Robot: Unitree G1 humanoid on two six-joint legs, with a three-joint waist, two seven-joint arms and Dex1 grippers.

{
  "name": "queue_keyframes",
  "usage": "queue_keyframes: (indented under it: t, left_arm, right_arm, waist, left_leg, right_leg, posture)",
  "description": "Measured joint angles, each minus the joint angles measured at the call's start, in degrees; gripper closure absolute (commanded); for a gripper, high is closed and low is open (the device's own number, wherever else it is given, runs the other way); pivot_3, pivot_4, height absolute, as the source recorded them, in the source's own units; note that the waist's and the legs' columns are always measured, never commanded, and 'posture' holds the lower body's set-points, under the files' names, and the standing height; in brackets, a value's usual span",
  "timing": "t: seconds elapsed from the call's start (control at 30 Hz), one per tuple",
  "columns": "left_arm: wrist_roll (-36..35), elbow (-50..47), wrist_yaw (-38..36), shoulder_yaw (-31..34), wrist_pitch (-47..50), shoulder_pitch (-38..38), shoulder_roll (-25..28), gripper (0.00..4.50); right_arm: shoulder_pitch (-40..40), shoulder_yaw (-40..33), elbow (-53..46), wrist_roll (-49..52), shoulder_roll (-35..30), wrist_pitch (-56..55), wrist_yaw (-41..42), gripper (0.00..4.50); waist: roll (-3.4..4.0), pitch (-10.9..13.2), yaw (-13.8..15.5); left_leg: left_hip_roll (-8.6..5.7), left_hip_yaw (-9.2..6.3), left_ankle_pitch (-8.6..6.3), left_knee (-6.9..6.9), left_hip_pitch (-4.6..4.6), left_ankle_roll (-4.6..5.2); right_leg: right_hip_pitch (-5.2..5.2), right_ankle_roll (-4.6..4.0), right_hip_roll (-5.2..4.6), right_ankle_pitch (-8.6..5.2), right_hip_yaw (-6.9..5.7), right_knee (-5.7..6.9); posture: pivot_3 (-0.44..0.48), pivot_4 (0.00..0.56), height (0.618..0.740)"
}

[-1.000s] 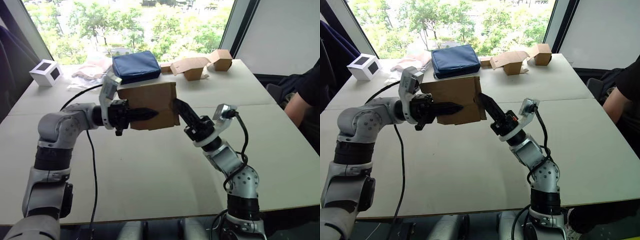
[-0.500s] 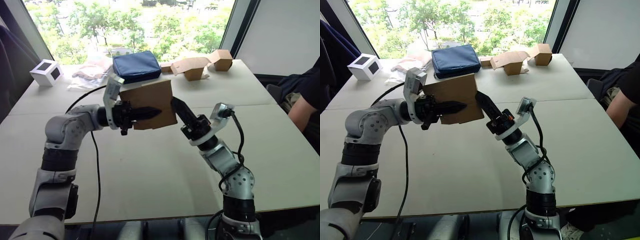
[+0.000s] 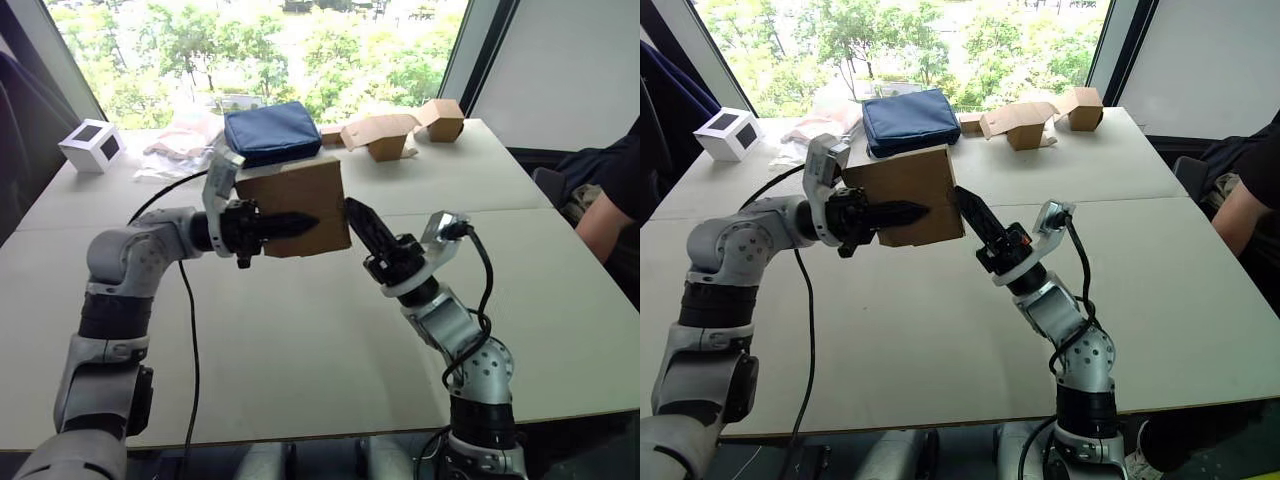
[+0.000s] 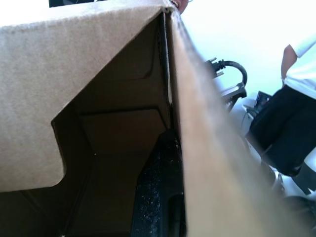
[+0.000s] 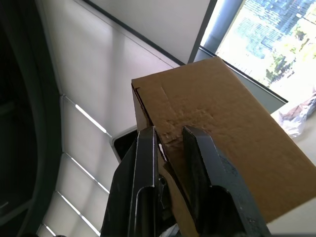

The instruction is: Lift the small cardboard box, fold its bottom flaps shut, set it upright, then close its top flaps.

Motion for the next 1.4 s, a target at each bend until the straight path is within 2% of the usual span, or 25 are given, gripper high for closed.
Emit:
queue_keyframes:
  t: [0.07, 0.13, 0.3, 0.4, 0.53, 0.6, 0.8, 1.13, 1.4]
  left_arm:
    - [-0.02, 0.01, -0.52, -0.01, 0.37, -0.07, 0.33, 4.5]
    - [-0.03, 0.01, -1.11, -0.12, 0.5, -0.31, 0.55, 4.5]
    - [-0.04, 0.0, -1.98, -0.18, 0.79, -0.82, 1.36, 4.5]
    - [-0.07, 0.0, -2.29, -0.18, 1.25, -0.82, 1.52, 4.5]
    - [-0.07, -0.01, -2.49, -0.18, 1.59, -0.82, 1.9, 4.5]
    - [-0.07, -0.02, -2.54, -0.18, 1.61, -0.82, 1.94, 4.5]
    - [-0.05, -0.04, -2.82, -0.21, 1.62, -0.82, 2.13, 4.5]
    - [1.05, 0.75, -4.16, -2.5, 0.62, -0.82, 1.77, 4.5]
    - [2.39, 2.41, -5.25, -3.93, -0.72, -1.02, 1.31, 4.5]
  right_arm:
    - [0.0, -0.42, 0.0, 0.01, -0.28, -0.01, -0.16, 2.12]
    - [0.0, -0.55, 0.0, 0.0, -0.44, -0.03, -0.33, 1.44]
    - [0.06, -1.46, 0.0, 0.0, -0.74, -0.32, -0.93, 1.44]
    - [0.74, -1.6, 0.0, 0.01, -0.74, -0.34, -1.1, 2.19]
    - [0.9, -1.92, -0.01, 0.01, -0.76, -1.03, -1.61, 3.82]
    - [1.13, -1.96, -0.05, 0.01, -0.82, -1.16, -1.67, 4.45]
    - [1.81, -1.52, -2.22, -0.18, -2.7, -0.95, -1.68, 4.45]
    - [2.53, 3.22, -6.79, -3.67, -6.56, 0.37, -0.69, 4.45]
    - [5.56, 3.21, -8.2, -7.49, -7.71, -1.21, -0.94, 4.45]
  waist:
    - [0.0, 0.0, 0.01]
    - [0.0, 0.0, -0.03]
    - [0.0, 0.0, -0.04]
    - [0.0, 0.0, -0.02]
    - [0.0, 0.0, -0.04]
    - [0.0, 0.0, -0.03]
    - [0.0, 0.0, -0.02]
    - [0.0, 0.0, 0.09]
    - [0.0, 0.0, 0.04]
  left_leg:
    - [0.0, 0.0, 0.0, 0.0, 0.0, 0.0]
    - [0.0, 0.0, 0.0, 0.0, 0.0, 0.0]
    - [0.0, 0.0, 0.0, 0.0, 0.0, 0.0]
    - [0.0, 0.0, 0.0, 0.0, 0.0, 0.0]
    - [0.0, 0.0, 0.0, 0.0, 0.0, 0.0]
    - [0.0, 0.0, 0.0, 0.0, 0.0, 0.0]
    - [0.0, 0.0, 0.0, 0.0, 0.0, 0.0]
    - [-0.01, 0.0, 0.0, 0.0, 0.0, 0.0]
    - [0.0, 0.0, 0.0, 0.0, 0.0, 0.01]
  right_leg:
    - [0.0, 0.0, 0.0, 0.0, 0.0, 0.0]
    - [0.0, 0.0, 0.0, 0.0, 0.0, 0.0]
    - [0.0, 0.0, 0.0, 0.0, 0.0, 0.0]
    - [0.0, 0.0, 0.0, 0.0, 0.0, 0.0]
    - [0.0, 0.0, 0.0, 0.0, 0.0, 0.0]
    - [0.0, 0.0, 0.0, 0.0, 0.0, 0.0]
    - [0.0, 0.0, 0.0, 0.0, 0.0, 0.0]
    - [0.01, 0.0, 0.0, 0.0, 0.0, 0.0]
    - [0.01, 0.0, 0.02, 0.0, 0.0, 0.0]
  posture:
    - [0.0, 0.15, 0.74]
    - [0.0, 0.15, 0.74]
    - [0.0, 0.15, 0.74]
    - [0.0, 0.15, 0.74]
    - [0.0, 0.15, 0.74]
    - [0.0, 0.15, 0.74]
    - [0.0, 0.15, 0.74]
    - [0.0, 0.15, 0.74]
    - [0.0, 0.15, 0.74]
